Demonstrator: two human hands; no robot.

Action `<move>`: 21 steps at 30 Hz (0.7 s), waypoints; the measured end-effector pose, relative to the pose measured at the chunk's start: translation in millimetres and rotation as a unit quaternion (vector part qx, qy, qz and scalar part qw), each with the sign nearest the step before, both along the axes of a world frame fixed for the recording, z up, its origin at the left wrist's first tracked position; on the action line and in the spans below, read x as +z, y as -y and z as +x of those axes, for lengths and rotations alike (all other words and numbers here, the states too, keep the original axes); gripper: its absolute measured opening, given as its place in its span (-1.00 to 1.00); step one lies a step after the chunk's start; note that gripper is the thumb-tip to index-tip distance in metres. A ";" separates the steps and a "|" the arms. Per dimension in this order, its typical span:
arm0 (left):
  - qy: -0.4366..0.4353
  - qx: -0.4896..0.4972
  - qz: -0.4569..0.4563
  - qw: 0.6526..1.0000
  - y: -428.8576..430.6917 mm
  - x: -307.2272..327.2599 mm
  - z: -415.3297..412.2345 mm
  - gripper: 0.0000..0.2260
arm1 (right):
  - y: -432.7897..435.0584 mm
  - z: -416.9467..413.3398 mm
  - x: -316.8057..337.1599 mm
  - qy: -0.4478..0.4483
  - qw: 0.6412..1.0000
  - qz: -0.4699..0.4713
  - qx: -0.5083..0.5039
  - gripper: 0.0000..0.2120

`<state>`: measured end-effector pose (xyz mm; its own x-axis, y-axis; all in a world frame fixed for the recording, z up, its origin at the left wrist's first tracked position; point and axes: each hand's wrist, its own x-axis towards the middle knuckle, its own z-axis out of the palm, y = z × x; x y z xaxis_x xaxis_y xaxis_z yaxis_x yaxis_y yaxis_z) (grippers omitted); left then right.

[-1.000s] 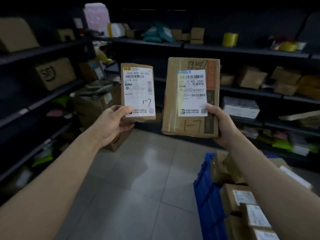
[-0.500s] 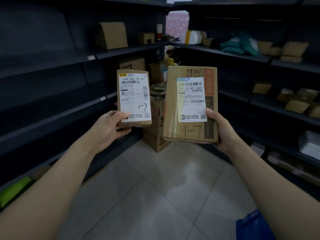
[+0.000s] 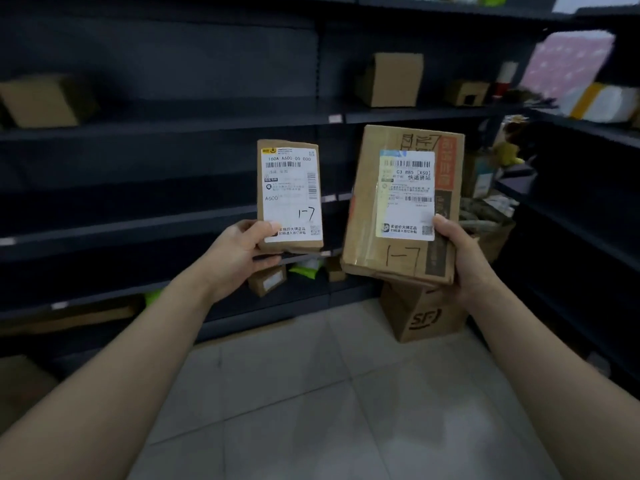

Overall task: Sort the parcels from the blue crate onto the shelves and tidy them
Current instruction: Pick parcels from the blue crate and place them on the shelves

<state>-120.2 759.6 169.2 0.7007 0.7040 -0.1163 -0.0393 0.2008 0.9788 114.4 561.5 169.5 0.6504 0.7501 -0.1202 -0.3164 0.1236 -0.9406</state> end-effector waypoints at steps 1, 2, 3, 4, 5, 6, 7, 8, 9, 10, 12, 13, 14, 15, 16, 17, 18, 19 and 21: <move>-0.002 0.011 0.002 1.000 -5.2 -0.2 -4.9 -0.67 | -11.4 1.4 -0.6 0.000 1.000 0.000 0.014 -0.73; -0.005 0.023 0.003 1.000 -10.4 0.0 -10.3 -0.67 | -22.9 1.6 -1.5 0.001 1.000 0.001 0.028 -0.76; -0.007 0.036 0.002 0.999 -16.3 -0.2 -15.8 -0.67 | -34.8 1.4 -2.4 0.000 0.999 0.003 0.039 -0.79; -0.008 0.047 0.002 0.999 -23.3 -0.5 -21.3 -0.67 | -46.9 0.8 -3.0 0.000 0.999 0.006 0.050 -0.80; -0.008 0.058 0.002 0.998 -31.0 -1.2 -26.9 -0.67 | -59.0 -0.6 -2.9 -0.002 0.998 0.007 0.060 -0.80; -0.008 0.069 0.000 0.998 -39.2 -2.0 -32.5 -0.66 | -71.1 -2.4 -2.9 -0.004 0.997 0.009 0.072 -0.79; -0.006 0.081 -0.004 0.997 -47.9 -2.8 -37.6 -0.66 | -83.1 -5.0 -2.7 -0.006 0.997 0.009 0.083 -0.77; -0.006 0.093 -0.009 0.996 -56.9 -3.7 -42.6 -0.66 | -95.4 -7.8 -3.3 -0.007 0.996 0.007 0.093 -0.74; -0.005 0.103 -0.014 0.995 -66.4 -4.9 -47.5 -0.65 | -107.6 -10.8 -4.2 -0.006 0.995 0.004 0.100 -0.71; -0.004 0.110 -0.018 0.994 -76.6 -6.4 -52.5 -0.65 | -120.1 -13.6 -5.6 -0.005 0.994 0.002 0.105 -0.68; 0.000 0.114 -0.017 0.993 -99.0 -8.8 -61.9 -0.64 | -145.1 -20.0 -6.7 0.001 0.993 0.004 0.120 -0.69; 0.000 0.114 -0.014 0.993 -110.1 -9.5 -66.4 -0.64 | -157.5 -23.7 -6.4 0.005 0.992 0.003 0.129 -0.71; 0.002 0.117 -0.012 0.993 -121.5 -10.0 -70.8 -0.64 | -170.5 -27.8 -6.1 0.008 0.991 0.000 0.135 -0.72; 0.003 0.120 -0.011 0.993 -133.1 -10.2 -75.1 -0.65 | -184.2 -32.5 -5.5 0.010 0.990 -0.004 0.139 -0.70; 0.004 0.123 -0.011 0.992 -144.6 -10.4 -80.1 -0.66 | -198.3 -37.1 -5.9 0.009 0.990 -0.007 0.140 -0.67; 0.004 0.127 -0.012 0.992 -155.7 -10.8 -85.2 -0.66 | -212.3 -42.9 -6.1 0.007 0.990 -0.010 0.141 -0.64; 0.003 0.130 -0.013 0.991 -166.3 -11.6 -90.8 -0.66 | -226.4 -48.6 -7.0 0.005 0.990 -0.011 0.141 -0.61; 0.001 0.135 -0.014 0.991 -176.6 -12.4 -96.7 -0.66 | -240.4 -54.4 -8.3 0.002 0.990 -0.011 0.140 -0.59; 0.001 0.153 -0.019 0.988 -196.3 -14.0 -110.7 -0.65 | -269.7 -66.9 -11.6 -0.002 0.989 -0.014 0.146 -0.61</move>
